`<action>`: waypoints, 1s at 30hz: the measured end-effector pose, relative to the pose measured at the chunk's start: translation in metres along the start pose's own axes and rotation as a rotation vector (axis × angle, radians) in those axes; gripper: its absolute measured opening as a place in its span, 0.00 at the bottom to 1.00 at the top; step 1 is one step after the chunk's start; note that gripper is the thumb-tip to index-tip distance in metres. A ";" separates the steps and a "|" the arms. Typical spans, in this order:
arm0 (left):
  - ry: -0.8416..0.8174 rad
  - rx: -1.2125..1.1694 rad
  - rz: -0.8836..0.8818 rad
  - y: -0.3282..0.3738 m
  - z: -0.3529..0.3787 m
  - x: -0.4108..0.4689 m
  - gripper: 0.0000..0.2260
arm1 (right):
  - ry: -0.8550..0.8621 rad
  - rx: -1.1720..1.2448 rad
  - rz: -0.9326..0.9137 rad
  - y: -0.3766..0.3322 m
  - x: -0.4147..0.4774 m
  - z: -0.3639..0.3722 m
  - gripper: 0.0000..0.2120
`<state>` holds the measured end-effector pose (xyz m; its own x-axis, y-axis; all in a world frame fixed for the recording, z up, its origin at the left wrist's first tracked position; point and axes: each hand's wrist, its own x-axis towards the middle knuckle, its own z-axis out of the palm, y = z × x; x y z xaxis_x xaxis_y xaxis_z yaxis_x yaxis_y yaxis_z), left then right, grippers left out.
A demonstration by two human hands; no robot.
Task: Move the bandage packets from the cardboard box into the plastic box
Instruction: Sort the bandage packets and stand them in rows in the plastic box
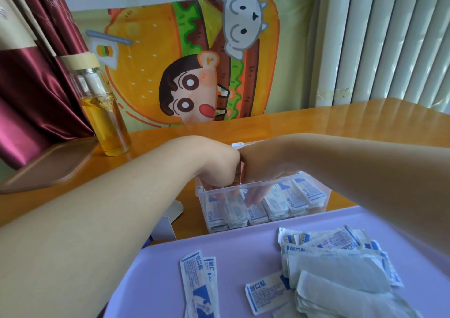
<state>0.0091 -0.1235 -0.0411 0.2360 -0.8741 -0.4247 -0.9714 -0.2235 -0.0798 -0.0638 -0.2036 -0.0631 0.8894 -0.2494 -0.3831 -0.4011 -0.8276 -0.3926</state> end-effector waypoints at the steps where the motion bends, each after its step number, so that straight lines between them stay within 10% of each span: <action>1: 0.004 -0.004 -0.009 0.000 0.000 0.001 0.08 | -0.015 0.026 0.017 -0.001 -0.001 0.000 0.13; 12: 0.548 -0.122 -0.066 -0.003 -0.002 -0.082 0.16 | 0.612 -0.116 -0.072 -0.029 -0.070 -0.005 0.03; 20: -0.036 -0.189 -0.292 0.011 0.078 -0.142 0.12 | 0.140 -0.373 -0.214 -0.054 -0.089 0.063 0.14; 24: -0.073 -0.154 -0.338 0.031 0.102 -0.137 0.26 | 0.161 -0.677 -0.364 -0.064 -0.073 0.085 0.31; 30: 0.049 -0.156 -0.281 0.038 0.112 -0.134 0.18 | 0.131 -0.803 -0.354 -0.073 -0.064 0.088 0.22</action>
<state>-0.0625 0.0332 -0.0885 0.4990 -0.7878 -0.3612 -0.8535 -0.5189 -0.0473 -0.1112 -0.0832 -0.0835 0.9699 0.0738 -0.2321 0.1336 -0.9580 0.2539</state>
